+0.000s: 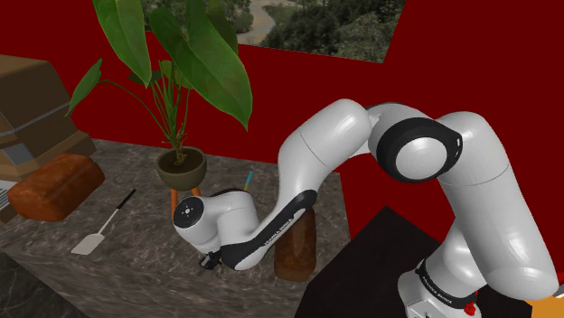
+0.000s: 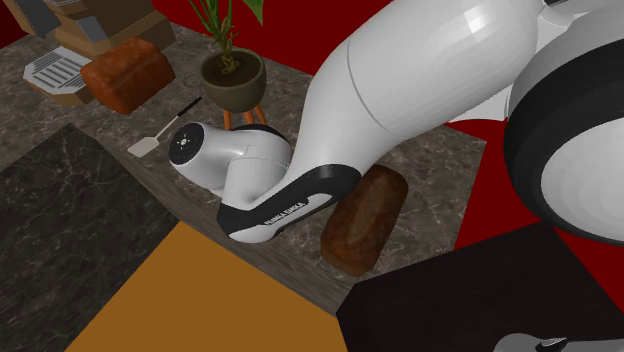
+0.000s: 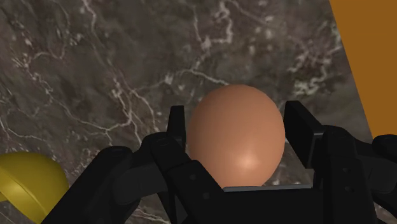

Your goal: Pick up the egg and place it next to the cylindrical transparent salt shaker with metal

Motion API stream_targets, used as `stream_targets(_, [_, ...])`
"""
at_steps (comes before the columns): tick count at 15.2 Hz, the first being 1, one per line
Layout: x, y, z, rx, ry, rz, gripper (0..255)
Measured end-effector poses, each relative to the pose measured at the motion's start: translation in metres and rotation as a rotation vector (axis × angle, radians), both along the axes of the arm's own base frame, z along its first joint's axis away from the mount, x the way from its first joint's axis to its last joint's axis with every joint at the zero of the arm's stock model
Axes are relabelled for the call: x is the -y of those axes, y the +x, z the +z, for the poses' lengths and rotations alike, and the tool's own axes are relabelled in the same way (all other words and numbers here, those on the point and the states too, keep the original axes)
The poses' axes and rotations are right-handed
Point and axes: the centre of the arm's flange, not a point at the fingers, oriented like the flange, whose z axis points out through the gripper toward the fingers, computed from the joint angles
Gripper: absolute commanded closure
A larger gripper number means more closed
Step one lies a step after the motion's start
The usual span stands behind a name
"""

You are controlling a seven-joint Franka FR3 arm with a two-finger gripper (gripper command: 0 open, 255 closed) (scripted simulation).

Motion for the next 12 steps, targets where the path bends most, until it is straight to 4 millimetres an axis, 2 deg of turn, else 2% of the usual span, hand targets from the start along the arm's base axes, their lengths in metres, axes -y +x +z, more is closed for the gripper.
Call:
stream_targets(8, [0.000, 0.000, 0.000, 0.000, -0.001, 0.000, 255])
stream_targets(12, [0.000, 0.000, 0.015, -0.001, -0.002, -0.001, 255])
